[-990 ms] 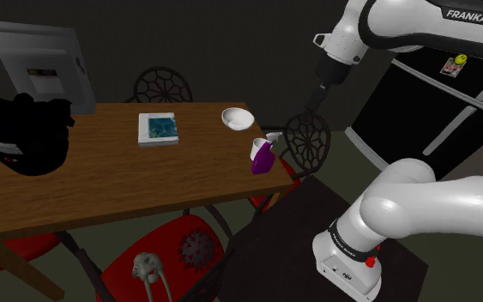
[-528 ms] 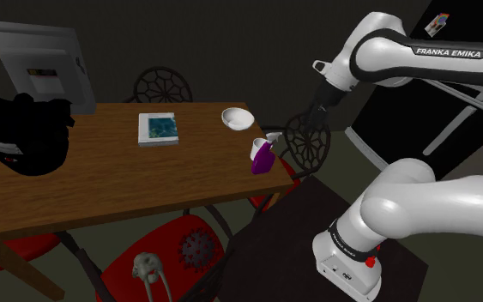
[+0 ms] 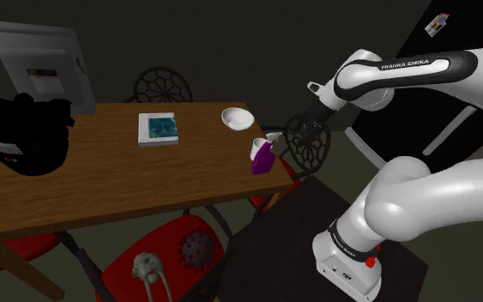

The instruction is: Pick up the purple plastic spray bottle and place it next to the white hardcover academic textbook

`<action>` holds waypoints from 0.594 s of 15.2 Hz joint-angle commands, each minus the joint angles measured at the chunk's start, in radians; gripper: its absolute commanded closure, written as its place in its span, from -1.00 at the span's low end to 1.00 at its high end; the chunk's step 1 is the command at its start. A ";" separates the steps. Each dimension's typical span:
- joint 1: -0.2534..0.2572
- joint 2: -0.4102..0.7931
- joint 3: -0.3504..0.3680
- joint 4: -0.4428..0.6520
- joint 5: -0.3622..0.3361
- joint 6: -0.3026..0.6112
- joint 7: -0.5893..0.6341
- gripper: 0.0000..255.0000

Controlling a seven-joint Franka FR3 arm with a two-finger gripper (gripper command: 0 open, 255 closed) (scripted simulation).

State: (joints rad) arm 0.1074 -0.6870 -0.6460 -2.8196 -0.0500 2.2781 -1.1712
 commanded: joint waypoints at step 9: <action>0.902 0.415 -0.942 0.198 0.445 0.247 -0.798 -1.00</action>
State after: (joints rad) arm 0.8441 -0.2992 -1.4273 -2.6524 0.3309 2.5208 -1.8722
